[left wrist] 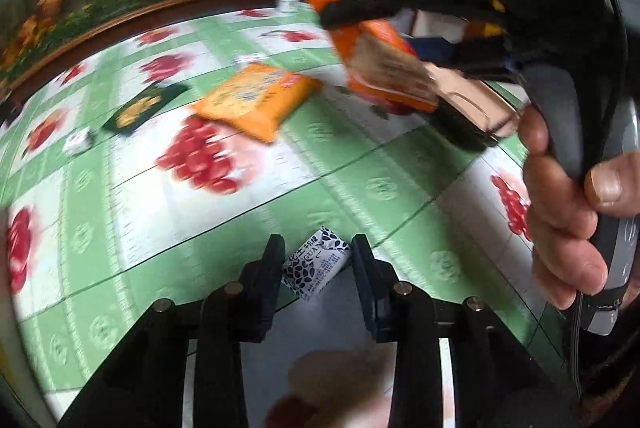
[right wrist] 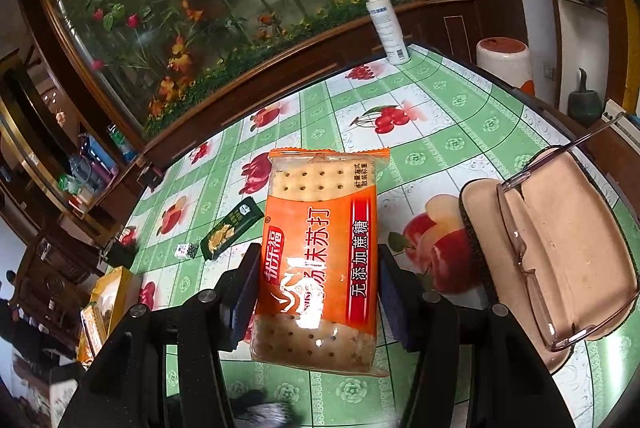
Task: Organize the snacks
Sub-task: 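Grasp the orange red-text cracker pack with the right gripper while the left gripper grasps the wrapped candy, then lift the wrapped candy with the left gripper while the right gripper lifts the cracker pack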
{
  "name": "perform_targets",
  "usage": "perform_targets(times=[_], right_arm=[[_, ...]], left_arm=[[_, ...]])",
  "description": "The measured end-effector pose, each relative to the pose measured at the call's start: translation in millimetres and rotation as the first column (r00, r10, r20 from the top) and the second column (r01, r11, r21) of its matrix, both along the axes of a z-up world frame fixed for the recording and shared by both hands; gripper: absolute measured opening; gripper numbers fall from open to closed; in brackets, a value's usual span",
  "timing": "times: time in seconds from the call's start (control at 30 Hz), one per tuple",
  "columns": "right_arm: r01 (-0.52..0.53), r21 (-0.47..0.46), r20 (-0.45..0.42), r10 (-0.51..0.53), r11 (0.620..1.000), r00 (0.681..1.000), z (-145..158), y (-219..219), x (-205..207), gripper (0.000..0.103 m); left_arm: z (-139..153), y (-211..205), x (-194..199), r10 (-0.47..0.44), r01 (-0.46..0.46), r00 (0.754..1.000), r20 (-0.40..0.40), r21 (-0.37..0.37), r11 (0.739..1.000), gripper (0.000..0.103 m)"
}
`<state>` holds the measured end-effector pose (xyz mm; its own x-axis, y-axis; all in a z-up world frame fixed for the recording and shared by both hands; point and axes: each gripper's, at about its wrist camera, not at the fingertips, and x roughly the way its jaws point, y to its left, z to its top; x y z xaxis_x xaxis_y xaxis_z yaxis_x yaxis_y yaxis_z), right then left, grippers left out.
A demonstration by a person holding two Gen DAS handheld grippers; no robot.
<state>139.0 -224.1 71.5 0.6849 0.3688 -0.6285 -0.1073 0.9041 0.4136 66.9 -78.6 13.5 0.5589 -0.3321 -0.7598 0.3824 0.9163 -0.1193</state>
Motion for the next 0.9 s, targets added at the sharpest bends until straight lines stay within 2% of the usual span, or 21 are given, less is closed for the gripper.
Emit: perform_targets(times=[0.13,0.47,0.9], right_arm=[[-0.029,-0.007,0.001,0.029,1.000,1.000,-1,9,-2,0.059],[-0.104,-0.048,0.003,0.104,0.993,0.995,-4,37,-10,0.059],[-0.155,-0.077,-0.011,0.155,0.985,0.988,-10,57,-14,0.059]], left_arm=[[7,27,1,0.084,-0.083,0.996,0.010,-0.040,0.996,0.033],[28,68,-7,0.196,-0.189,0.978,0.075,-0.097,0.977,0.033],[37,82,-10,0.238,-0.225,0.967,0.095,-0.124,0.966,0.033]])
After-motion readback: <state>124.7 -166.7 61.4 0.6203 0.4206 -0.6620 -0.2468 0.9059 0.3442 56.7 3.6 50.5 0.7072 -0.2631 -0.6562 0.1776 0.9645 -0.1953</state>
